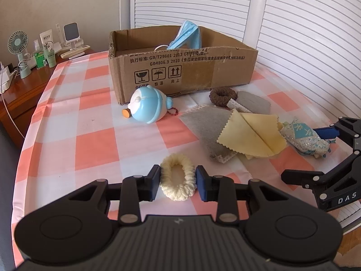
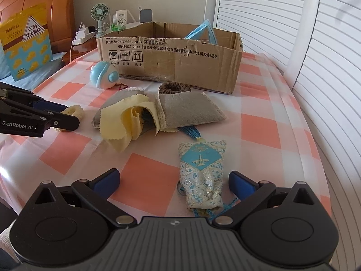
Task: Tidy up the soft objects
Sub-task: 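Lift the sachet with the right gripper while the left gripper carries the hair tie to the box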
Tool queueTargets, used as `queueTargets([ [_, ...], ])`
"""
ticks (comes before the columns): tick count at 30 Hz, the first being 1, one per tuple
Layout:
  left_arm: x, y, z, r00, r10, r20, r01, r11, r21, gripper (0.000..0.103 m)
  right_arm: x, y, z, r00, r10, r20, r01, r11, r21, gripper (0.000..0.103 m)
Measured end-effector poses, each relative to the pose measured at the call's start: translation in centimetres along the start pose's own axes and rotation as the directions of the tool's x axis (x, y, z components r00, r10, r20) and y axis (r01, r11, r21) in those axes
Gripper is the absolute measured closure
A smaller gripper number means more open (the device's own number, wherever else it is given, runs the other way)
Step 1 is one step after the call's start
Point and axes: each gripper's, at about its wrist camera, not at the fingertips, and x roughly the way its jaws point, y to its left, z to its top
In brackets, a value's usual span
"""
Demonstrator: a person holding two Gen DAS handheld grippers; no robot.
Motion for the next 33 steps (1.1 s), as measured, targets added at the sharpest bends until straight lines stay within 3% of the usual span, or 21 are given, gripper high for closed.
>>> queueTargets([
  [4, 0.0, 0.0, 0.0, 1.0, 0.0, -0.001, 0.0, 1.0, 0.0, 0.069, 0.1, -0.3, 0.4, 1.0, -0.008, 0.018, 0.008, 1.0, -0.027, 0.005],
  [9, 0.0, 0.0, 0.0, 1.0, 0.0, -0.003, 0.0, 1.0, -0.002, 0.069, 0.2, -0.7, 1.1, 0.999, -0.016, 0.03, 0.017, 0.999, -0.05, 0.032],
  [11, 0.0, 0.0, 0.0, 1.0, 0.0, -0.005, 0.0, 1.0, -0.003, 0.069, 0.0, -0.8, 1.1, 0.999, -0.019, 0.03, 0.02, 0.998, -0.053, 0.047],
  [16, -0.1, 0.1, 0.2, 1.0, -0.003, -0.017, 0.003, 1.0, -0.001, 0.07, -0.4, -1.0, 1.1, 0.999, -0.044, 0.022, 0.045, 0.997, -0.058, 0.063],
  [33, -4.0, 0.4, 3.3, 0.995, -0.085, -0.052, 0.087, 0.995, 0.048, 0.07, -5.7, -2.9, 4.5, 0.996, -0.027, 0.083, 0.033, 0.997, -0.075, 0.067],
])
